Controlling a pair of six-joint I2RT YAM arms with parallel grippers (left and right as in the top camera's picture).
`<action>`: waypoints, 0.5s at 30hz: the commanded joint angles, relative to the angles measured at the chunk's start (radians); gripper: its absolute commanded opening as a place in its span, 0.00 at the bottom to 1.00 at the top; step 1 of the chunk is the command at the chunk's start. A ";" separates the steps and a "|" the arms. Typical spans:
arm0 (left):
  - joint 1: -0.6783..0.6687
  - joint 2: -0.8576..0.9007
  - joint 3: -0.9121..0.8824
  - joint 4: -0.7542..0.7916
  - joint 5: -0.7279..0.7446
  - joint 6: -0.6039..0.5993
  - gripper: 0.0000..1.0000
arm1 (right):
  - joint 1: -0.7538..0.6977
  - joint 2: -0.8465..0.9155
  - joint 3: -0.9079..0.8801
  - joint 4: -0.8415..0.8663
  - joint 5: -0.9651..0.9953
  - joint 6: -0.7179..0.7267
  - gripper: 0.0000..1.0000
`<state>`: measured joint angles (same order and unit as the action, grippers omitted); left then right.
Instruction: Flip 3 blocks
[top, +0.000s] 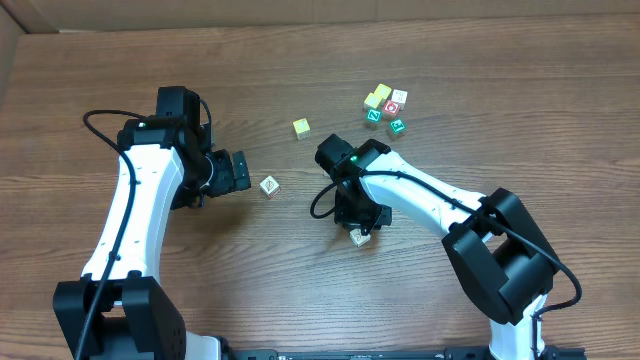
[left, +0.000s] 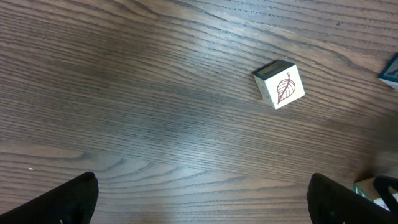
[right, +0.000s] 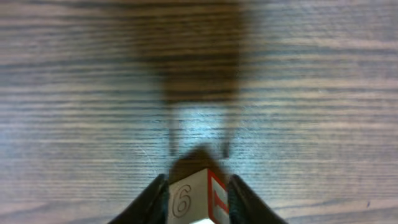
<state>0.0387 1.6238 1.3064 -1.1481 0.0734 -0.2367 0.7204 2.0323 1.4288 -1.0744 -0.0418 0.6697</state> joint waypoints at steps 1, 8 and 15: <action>-0.006 0.007 0.021 0.001 -0.006 0.005 1.00 | -0.008 -0.001 0.061 0.003 -0.002 -0.093 0.42; -0.006 0.007 0.021 0.001 -0.006 0.005 1.00 | -0.023 -0.001 0.164 -0.107 -0.026 -0.286 0.78; -0.006 0.007 0.021 0.001 -0.006 0.005 1.00 | 0.003 -0.001 0.088 -0.157 -0.027 -0.376 0.77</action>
<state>0.0387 1.6238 1.3064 -1.1481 0.0734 -0.2367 0.7059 2.0323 1.5547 -1.2354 -0.0631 0.3592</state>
